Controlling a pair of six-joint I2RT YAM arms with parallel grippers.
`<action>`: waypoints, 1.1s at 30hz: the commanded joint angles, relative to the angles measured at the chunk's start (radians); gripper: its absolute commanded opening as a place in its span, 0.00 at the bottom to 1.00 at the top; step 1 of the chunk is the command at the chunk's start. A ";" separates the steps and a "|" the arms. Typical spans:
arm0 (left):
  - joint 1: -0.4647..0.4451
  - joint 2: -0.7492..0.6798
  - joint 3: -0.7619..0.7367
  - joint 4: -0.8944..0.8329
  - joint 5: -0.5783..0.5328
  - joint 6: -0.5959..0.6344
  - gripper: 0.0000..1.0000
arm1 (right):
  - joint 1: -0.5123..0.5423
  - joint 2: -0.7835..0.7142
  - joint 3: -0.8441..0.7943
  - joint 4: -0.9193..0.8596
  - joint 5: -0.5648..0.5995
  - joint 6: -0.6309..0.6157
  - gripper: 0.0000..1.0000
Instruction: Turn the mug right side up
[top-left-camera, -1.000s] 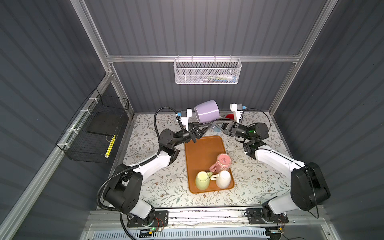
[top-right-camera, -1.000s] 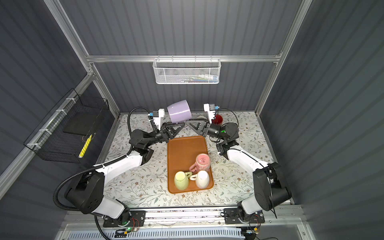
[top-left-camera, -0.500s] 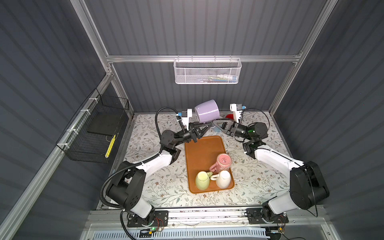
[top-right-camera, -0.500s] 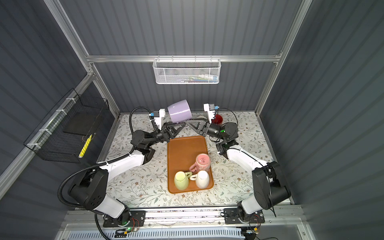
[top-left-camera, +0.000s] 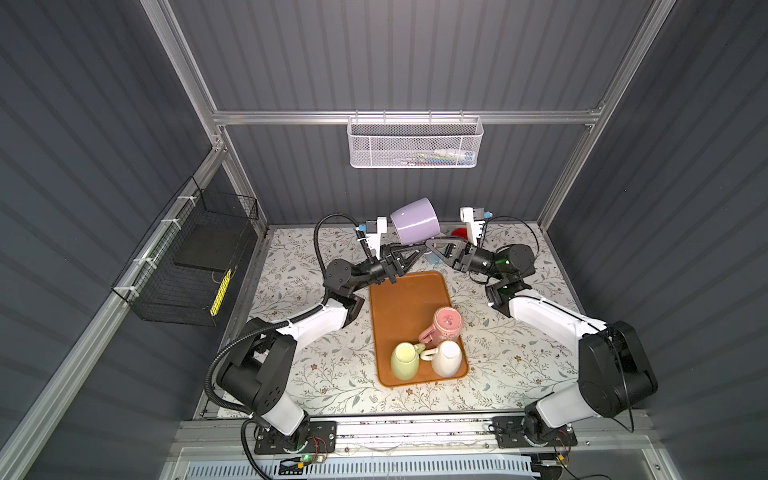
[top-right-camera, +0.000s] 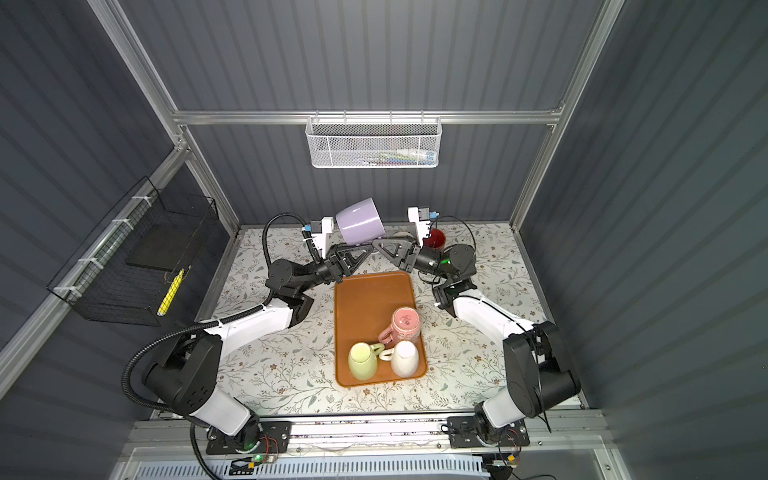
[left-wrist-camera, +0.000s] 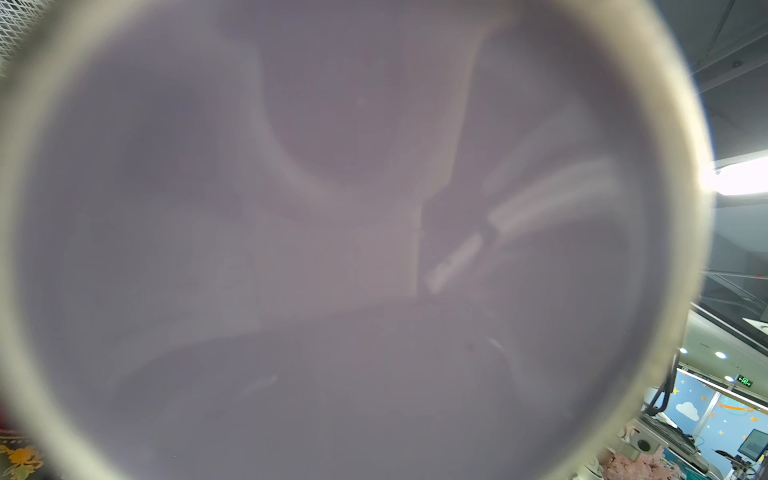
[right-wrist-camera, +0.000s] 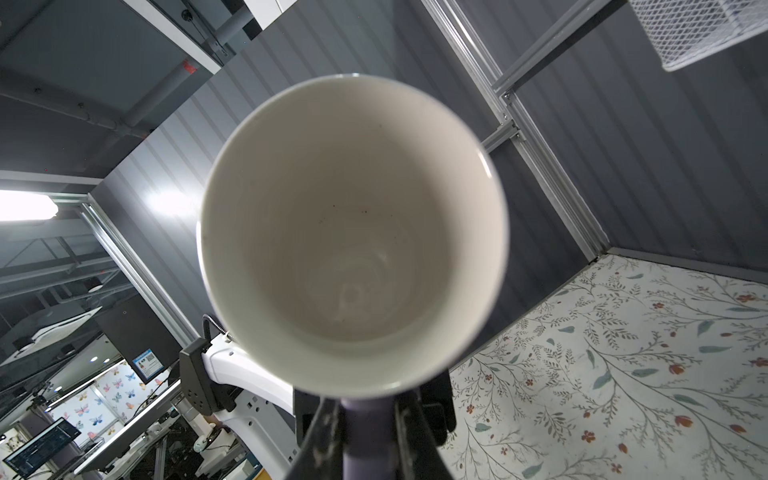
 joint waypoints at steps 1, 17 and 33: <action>-0.014 0.006 0.016 0.009 0.034 0.029 0.00 | 0.012 -0.025 0.041 0.053 0.015 0.000 0.04; -0.001 -0.083 -0.021 -0.223 0.029 0.150 0.76 | 0.006 -0.072 0.013 0.004 0.034 -0.039 0.00; 0.003 -0.374 -0.043 -0.992 -0.334 0.534 1.00 | 0.002 -0.144 0.011 -0.338 0.120 -0.229 0.00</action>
